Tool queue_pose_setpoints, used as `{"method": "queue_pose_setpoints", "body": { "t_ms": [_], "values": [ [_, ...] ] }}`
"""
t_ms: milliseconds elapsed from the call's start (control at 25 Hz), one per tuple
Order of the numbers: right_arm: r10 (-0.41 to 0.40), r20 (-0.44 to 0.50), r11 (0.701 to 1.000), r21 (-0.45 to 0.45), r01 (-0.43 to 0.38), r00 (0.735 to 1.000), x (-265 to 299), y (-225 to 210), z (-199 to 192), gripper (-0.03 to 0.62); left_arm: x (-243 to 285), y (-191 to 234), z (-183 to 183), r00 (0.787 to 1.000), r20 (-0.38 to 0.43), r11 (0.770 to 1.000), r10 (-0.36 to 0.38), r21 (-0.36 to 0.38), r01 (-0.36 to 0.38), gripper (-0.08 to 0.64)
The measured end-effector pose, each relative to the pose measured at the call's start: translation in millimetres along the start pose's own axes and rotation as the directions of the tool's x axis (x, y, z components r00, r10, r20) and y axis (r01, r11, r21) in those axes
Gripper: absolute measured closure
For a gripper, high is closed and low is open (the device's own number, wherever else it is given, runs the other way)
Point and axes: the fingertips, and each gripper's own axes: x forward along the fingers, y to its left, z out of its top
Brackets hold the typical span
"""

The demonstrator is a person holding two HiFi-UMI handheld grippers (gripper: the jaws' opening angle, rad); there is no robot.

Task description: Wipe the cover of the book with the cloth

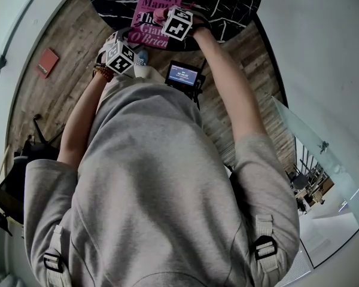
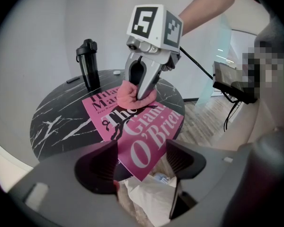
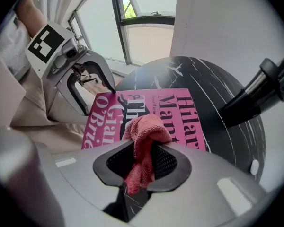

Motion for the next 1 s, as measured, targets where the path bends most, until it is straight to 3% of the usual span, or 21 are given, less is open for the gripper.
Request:
{"method": "queue_pose_setpoints", "body": {
  "t_ms": [1000],
  "values": [
    [0.038, 0.012, 0.999, -0.037, -0.037, 0.999, 2, 37, 3, 0.491, 0, 0, 1, 1.0, -0.002, 1.0, 0.006, -0.001, -0.006, 0.241]
  ]
}}
